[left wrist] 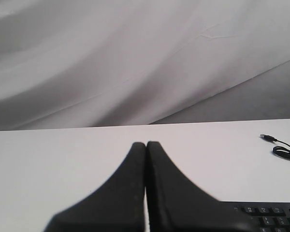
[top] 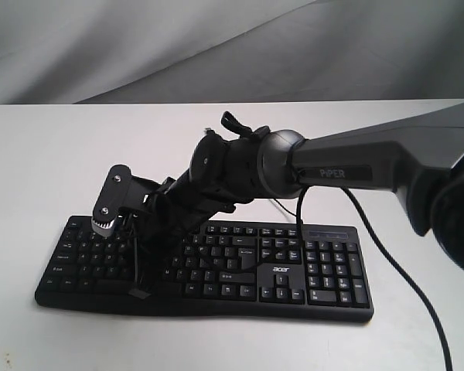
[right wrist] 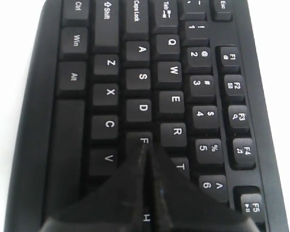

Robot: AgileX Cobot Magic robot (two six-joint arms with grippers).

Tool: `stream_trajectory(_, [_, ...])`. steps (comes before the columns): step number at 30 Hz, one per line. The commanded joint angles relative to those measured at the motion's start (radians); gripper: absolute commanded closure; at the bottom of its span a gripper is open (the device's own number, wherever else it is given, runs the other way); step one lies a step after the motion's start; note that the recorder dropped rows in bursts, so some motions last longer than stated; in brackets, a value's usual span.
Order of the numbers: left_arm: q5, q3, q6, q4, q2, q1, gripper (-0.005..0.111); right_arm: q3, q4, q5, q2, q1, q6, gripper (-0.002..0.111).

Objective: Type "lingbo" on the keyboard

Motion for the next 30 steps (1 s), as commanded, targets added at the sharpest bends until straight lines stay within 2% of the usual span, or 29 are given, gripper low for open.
stream_trajectory(1, [-0.009,0.005,-0.002,0.0,-0.005,-0.007,0.106,-0.004,0.006,0.0,0.015,0.001,-0.006,0.108])
stream_trajectory(17, [-0.009,0.005,-0.002,0.0,-0.005,-0.007,0.106,0.005,-0.028,0.078,-0.055,0.003,0.023,0.108])
stream_trajectory(30, [-0.009,0.005,-0.002,0.0,-0.005,-0.007,0.106,0.046,-0.032,0.064,-0.059,0.003,0.013,0.108])
